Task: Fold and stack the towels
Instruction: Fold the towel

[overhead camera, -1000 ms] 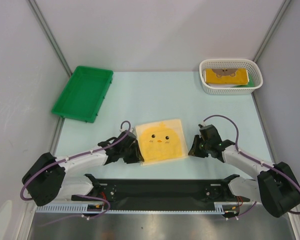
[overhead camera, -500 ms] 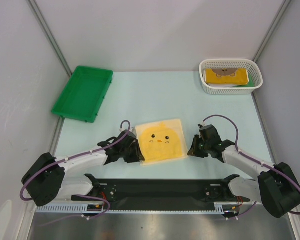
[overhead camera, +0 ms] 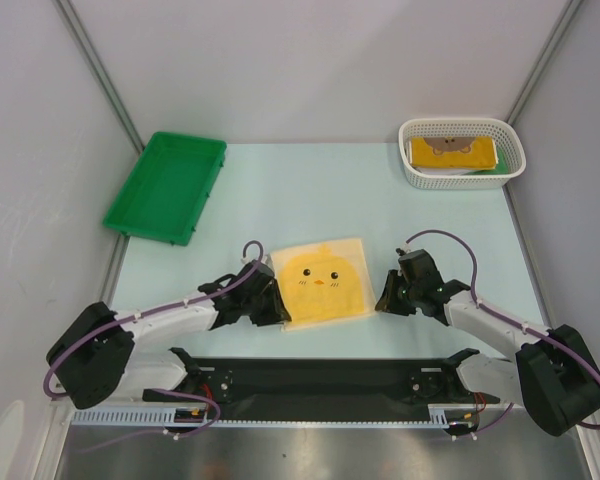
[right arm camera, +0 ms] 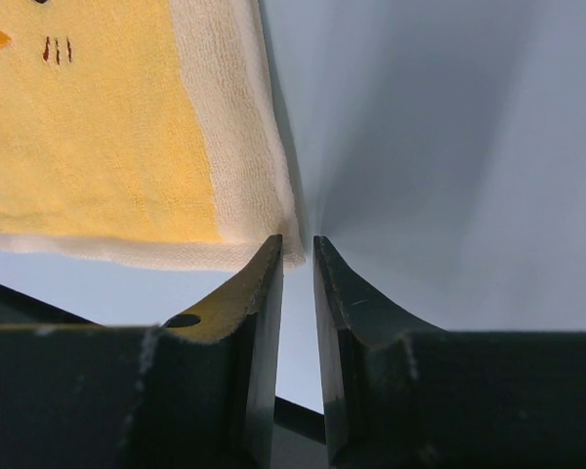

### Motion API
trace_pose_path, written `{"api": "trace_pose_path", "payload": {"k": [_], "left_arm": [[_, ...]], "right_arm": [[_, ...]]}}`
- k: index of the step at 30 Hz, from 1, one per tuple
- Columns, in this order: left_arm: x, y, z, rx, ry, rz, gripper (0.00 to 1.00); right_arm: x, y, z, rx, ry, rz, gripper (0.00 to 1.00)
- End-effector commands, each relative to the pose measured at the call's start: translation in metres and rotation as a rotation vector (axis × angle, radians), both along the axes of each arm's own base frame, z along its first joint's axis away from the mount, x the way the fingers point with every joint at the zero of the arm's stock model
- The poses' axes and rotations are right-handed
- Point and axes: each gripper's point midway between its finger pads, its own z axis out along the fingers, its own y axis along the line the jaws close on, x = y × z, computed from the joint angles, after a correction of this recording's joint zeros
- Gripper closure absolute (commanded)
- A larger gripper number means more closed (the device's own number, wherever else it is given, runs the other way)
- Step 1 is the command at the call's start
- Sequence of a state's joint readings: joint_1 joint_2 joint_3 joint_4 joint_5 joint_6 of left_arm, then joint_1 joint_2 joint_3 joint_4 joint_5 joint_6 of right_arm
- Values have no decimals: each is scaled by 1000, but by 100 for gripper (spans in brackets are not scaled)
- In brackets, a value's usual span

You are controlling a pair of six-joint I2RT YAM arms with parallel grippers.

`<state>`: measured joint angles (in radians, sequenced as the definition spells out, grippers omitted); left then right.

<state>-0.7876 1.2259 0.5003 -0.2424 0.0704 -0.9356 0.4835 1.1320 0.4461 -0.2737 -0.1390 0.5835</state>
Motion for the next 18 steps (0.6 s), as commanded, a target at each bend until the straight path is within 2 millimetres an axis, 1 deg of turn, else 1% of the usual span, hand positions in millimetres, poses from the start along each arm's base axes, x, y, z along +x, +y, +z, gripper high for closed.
{"api": "trace_pose_path", "payload": {"k": [1, 4, 8, 9, 10, 11, 14, 18], "left_arm": [[10, -14, 9, -36, -25, 8, 69], [8, -11, 2, -19, -8, 9, 71], [7, -10, -2, -17, -4, 16, 73], [7, -10, -1, -17, -9, 16, 78], [7, -9, -1, -17, -11, 17, 80], [8, -9, -1, -15, -13, 18, 88], [10, -10, 3, -12, -20, 13, 100], [11, -11, 7, -13, -25, 8, 100]], "right_arm": [[5, 4, 7, 15, -32, 1, 76], [5, 4, 6, 12, -31, 1, 76], [6, 3, 6, 9, -36, -1, 76], [6, 4, 6, 10, -35, 0, 76], [6, 4, 6, 10, -35, -1, 76], [7, 4, 6, 10, -35, -1, 76], [8, 5, 6, 12, -34, 2, 74], [9, 7, 7, 23, -34, -1, 74]]}}
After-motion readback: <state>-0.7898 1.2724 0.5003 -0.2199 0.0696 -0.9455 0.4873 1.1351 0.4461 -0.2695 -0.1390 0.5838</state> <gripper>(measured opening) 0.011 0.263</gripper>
